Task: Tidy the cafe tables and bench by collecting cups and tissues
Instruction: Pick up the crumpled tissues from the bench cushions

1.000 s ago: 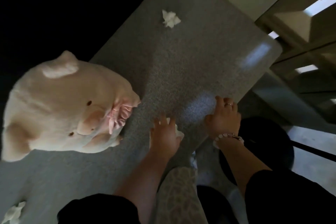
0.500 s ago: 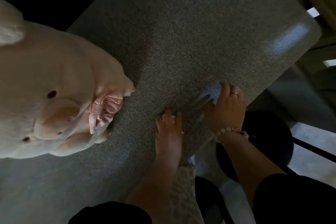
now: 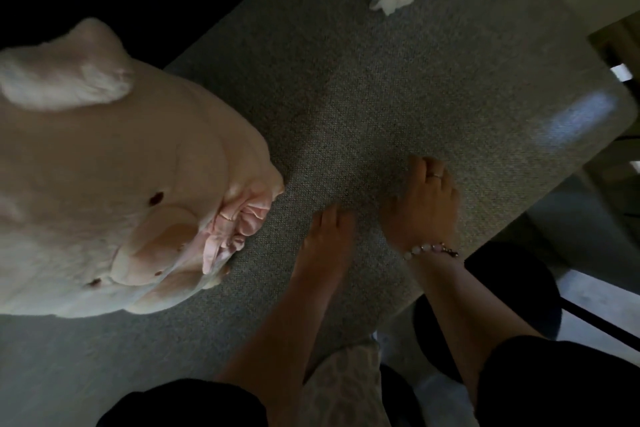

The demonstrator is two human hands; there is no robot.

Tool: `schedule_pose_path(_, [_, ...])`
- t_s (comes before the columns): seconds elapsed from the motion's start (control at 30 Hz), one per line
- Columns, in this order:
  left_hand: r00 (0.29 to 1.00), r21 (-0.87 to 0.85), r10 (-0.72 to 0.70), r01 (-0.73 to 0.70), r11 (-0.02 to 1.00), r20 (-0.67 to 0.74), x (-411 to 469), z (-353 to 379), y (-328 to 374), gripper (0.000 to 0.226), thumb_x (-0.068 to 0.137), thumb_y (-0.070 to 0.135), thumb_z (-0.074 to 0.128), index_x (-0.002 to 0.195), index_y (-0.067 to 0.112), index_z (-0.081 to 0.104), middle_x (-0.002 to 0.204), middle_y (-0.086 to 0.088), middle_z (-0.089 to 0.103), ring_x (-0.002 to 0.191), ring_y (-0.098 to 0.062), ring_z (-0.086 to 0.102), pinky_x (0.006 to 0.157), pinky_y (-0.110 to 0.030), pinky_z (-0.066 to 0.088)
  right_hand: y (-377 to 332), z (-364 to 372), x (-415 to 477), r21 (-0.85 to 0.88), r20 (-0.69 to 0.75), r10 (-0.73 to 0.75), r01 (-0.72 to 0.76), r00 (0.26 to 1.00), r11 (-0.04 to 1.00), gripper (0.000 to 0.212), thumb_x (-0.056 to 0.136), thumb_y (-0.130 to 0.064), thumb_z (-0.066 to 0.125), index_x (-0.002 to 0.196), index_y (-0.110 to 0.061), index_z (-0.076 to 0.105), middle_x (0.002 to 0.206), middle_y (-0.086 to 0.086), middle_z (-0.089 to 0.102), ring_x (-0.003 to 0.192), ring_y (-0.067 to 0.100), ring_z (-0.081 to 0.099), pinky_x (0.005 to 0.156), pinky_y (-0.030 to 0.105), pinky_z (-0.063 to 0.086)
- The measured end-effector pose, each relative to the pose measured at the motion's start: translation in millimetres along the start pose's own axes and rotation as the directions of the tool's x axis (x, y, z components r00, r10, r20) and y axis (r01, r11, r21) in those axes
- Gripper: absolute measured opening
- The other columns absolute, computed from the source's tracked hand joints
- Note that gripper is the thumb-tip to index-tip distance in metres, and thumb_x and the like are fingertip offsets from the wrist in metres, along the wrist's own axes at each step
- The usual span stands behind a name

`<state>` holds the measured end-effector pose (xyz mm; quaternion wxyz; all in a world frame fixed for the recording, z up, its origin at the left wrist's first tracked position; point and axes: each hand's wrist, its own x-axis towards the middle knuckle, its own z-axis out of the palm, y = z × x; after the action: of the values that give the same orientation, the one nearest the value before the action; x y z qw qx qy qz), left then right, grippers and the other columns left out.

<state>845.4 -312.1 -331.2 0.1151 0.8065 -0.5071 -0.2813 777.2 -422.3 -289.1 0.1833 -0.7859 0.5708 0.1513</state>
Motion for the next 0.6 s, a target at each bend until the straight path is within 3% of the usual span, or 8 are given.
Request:
schedule_pose_path(0.13, [0.999,-0.081,0.045,-0.044,0.996,0.005,8.0,-21.0,-0.4,0.028,0.082,0.01,0.051,0.11,0.008,0.055,0.099,-0.008,0.067,0.083,-0.021,0.069,0.064,-0.029,0.059,-16.2,-14.1,28.0,0.01,-0.032,-0.086,0.087,0.996,0.996,0.062,0.085,-0.018,0.052,0.142,-0.009,0.03,0.144,0.012,0.033,0.132,0.03,0.031,0.109,0.041,0.023])
schedule_pose_path(0.23, [0.973,0.032,0.23,-0.23,0.973,0.0,15.9,-26.7,-2.1,0.028,0.08,0.028,0.039,0.082,0.016,0.064,0.069,0.002,0.065,0.054,-0.01,0.064,0.041,-0.018,0.048,-28.1,-31.5,65.9,-0.021,-0.098,-0.186,0.185,0.978,0.983,0.069,0.085,-0.021,0.056,0.146,-0.014,0.024,0.149,0.01,0.028,0.137,0.029,0.024,0.114,0.042,0.015])
schedule_pose_path(0.3, [0.969,0.093,0.237,-0.23,0.969,-0.073,25.3,-24.2,-10.1,0.041,0.09,0.033,0.037,0.064,0.018,0.065,0.055,0.005,0.058,0.041,-0.008,0.056,0.034,-0.016,0.042,-40.9,-44.3,97.2,-0.039,-0.155,-0.233,0.23,0.96,0.972,0.077,0.083,-0.025,0.061,0.148,-0.016,0.02,0.151,0.011,0.024,0.14,0.031,0.019,0.117,0.046,0.012])
schedule_pose_path(0.43, [0.95,0.227,0.256,-0.213,0.95,-0.177,30.3,-38.8,-11.7,0.071,0.102,0.036,0.007,0.057,0.022,0.059,0.043,0.007,0.051,0.032,-0.005,0.048,0.032,-0.014,0.034,-66.8,-64.5,159.4,-0.04,-0.112,-0.262,0.259,0.959,0.965,0.097,0.078,-0.035,0.071,0.15,-0.023,0.008,0.158,0.01,-0.001,0.144,0.035,-0.005,0.116,0.053,0.002])
schedule_pose_path(0.6, [0.967,0.284,0.242,-0.21,0.936,-0.082,29.1,-46.5,-21.6,0.044,0.082,0.038,0.034,0.048,0.021,0.057,0.036,0.006,0.047,0.026,-0.006,0.045,0.029,-0.012,0.027,-75.6,-66.2,206.8,-0.053,0.048,-0.255,0.257,0.966,0.965,0.103,0.077,-0.04,0.072,0.15,-0.029,-0.001,0.156,0.006,-0.02,0.141,0.037,-0.018,0.114,0.058,0.004])
